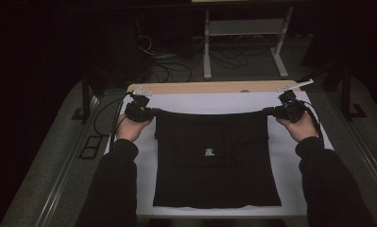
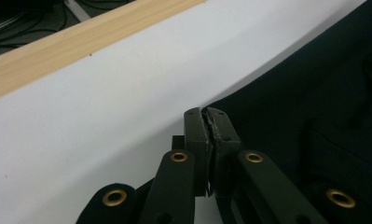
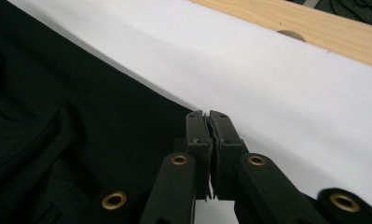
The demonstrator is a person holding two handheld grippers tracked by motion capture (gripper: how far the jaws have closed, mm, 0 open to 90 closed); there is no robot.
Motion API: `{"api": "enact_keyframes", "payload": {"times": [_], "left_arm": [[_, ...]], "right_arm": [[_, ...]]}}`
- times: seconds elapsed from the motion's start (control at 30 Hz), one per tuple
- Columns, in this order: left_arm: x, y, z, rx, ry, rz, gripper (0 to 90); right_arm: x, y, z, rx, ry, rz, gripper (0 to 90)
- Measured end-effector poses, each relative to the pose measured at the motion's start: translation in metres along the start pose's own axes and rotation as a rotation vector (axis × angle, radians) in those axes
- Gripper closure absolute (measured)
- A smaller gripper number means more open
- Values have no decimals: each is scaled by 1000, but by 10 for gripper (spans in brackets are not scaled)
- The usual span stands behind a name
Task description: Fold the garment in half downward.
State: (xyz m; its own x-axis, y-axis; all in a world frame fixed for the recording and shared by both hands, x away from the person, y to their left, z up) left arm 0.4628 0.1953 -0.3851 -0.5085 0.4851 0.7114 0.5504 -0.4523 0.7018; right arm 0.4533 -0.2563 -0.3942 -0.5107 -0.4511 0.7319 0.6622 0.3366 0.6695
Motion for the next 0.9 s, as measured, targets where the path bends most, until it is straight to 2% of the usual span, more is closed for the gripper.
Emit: {"api": "enact_keyframes", "payload": {"times": [0.3,0.37,0.43,0.57,0.6,0.67,0.9], "left_arm": [[8,23,4,1,1,-39,867],[7,25,4,-4,2,-30,867],[4,27,3,-42,28,10,867],[0,31,4,-33,29,-1,867],[-2,33,5,-44,29,4,867],[-4,35,8,-21,26,-13,867],[-7,38,16,2,12,-27,867]], "right_arm": [[0,13,-9,-16,-27,-12,861],[2,16,-11,-18,-28,-17,860],[2,21,-12,-10,-34,-23,859],[-3,26,-14,0,-35,-13,859],[-4,27,-14,2,-35,-8,859],[-7,29,-16,-2,-37,-7,858],[-10,35,-21,-10,-38,-9,858]]}}
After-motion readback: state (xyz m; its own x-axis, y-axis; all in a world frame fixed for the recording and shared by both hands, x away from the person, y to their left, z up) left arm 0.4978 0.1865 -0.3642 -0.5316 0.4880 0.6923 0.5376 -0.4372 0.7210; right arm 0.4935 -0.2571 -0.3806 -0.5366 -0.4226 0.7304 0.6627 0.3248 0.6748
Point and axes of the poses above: each handheld gripper's, and its own axes: x roughly backward along the jaws, y roughly out of its top, z roughly to its left, the point moved 4 cm from there along -x, roughly forward along the jaws, and after that the axes turned 2 degrees about z, right-handed, at the moved point
